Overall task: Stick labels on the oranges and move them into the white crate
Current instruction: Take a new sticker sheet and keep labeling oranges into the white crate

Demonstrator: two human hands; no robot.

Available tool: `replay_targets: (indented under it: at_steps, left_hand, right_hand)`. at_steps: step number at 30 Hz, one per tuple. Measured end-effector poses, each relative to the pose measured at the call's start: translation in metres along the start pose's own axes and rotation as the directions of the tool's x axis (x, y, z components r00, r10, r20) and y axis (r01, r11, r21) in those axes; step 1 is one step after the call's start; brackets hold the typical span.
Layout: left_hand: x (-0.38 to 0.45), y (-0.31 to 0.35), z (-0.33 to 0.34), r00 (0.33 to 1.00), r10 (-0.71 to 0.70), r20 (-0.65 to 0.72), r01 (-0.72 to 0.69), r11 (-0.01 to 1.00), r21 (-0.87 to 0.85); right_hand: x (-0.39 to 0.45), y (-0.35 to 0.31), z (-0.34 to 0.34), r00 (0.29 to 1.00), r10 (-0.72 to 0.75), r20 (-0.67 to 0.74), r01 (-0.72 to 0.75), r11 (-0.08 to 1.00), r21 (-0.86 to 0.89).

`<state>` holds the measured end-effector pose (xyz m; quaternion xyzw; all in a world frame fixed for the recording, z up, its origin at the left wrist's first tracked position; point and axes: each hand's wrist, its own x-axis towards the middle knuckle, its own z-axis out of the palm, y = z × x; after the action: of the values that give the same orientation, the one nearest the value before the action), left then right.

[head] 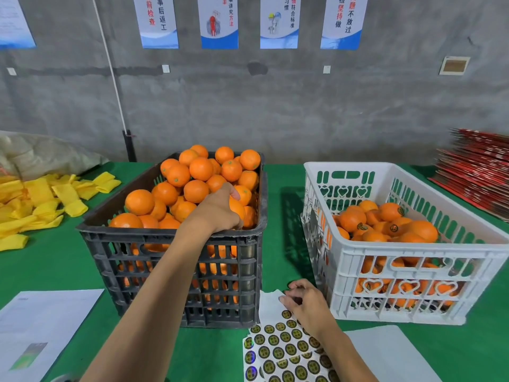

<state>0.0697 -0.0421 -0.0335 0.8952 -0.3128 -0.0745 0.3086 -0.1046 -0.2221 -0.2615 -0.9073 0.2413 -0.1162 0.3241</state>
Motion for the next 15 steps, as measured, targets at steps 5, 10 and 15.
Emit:
replay_targets:
  at_steps: [5, 10, 15]
  left_hand:
    - [-0.001, 0.0, 0.0, 1.0, -0.003, -0.011, 0.003, 1.0, -0.011]
    - [0.0, -0.001, 0.0, 1.0, -0.008, -0.016, 0.007, 1.0, -0.02]
    - [0.002, -0.002, 0.001, 1.0, -0.002, -0.017, 0.001, 1.0, -0.021]
  right_hand:
    - [0.005, -0.002, -0.005, 0.994, 0.109, 0.028, -0.113, 0.973, 0.203]
    - [0.014, -0.001, -0.008, 0.991, 0.122, 0.063, -0.134, 0.959, 0.251]
    - [0.014, -0.001, -0.004, 0.99, 0.139, 0.027, -0.141, 0.963, 0.231]
